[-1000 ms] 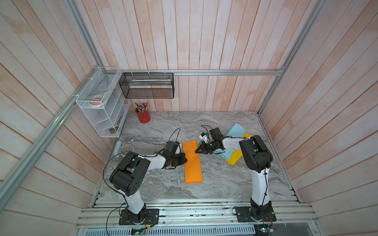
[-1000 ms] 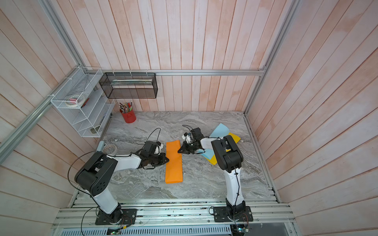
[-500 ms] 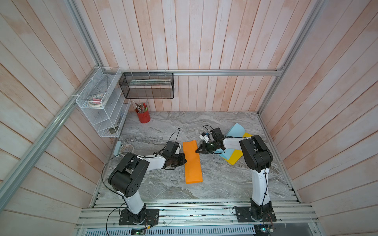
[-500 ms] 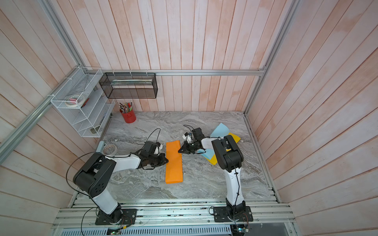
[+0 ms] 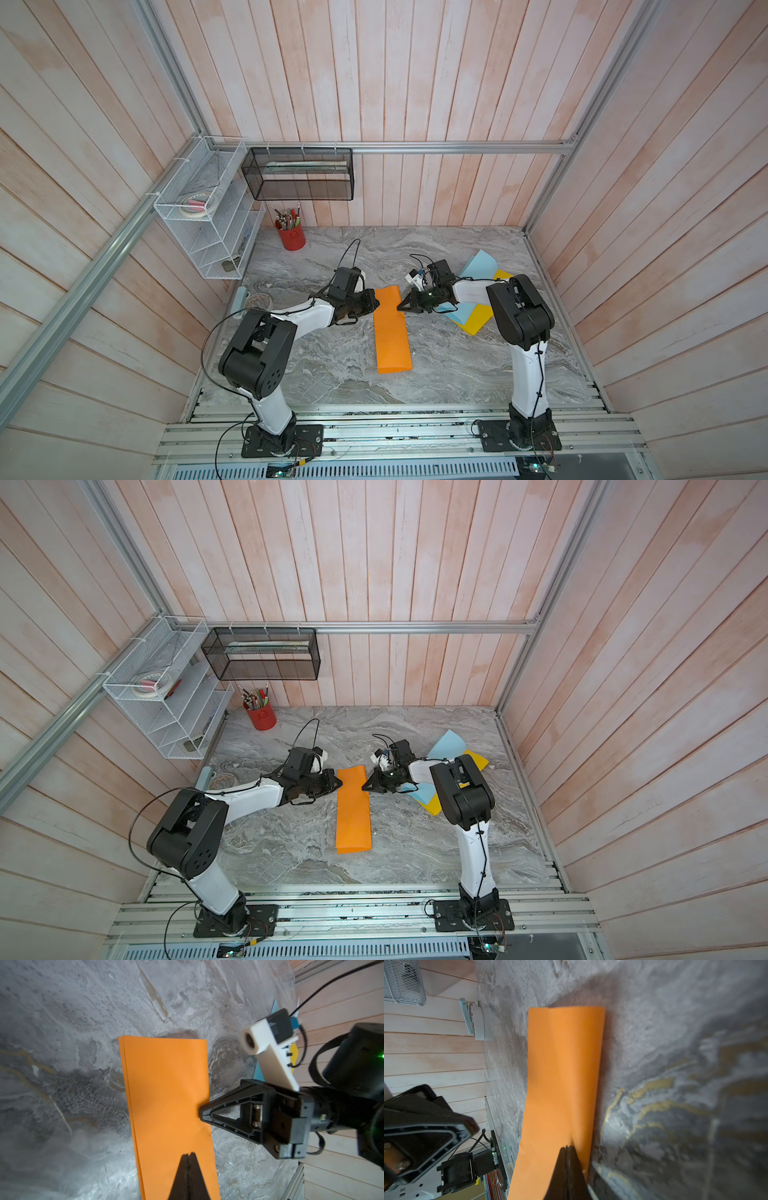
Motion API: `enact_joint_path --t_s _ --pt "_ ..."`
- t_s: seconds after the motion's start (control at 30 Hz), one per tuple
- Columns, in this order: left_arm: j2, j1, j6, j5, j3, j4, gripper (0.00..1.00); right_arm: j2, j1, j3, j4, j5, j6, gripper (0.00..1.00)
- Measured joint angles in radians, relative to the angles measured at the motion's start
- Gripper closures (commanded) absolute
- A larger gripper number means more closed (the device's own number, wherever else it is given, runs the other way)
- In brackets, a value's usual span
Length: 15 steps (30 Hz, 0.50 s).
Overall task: Fold the rectangular paper in half along the long edge
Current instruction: Fold the paper at the center of the board.
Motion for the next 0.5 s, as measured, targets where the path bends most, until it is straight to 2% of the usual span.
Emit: enact_joint_path --t_s 0.2,0.5 --pt "0.082 -0.002 -0.002 0.018 0.001 -0.001 1.0 0.0 0.0 0.001 -0.002 0.0 -0.001 1.0" --pt "0.097 -0.007 -0.003 0.014 -0.006 0.01 1.0 0.001 0.001 0.007 -0.013 0.005 -0.004 1.0"
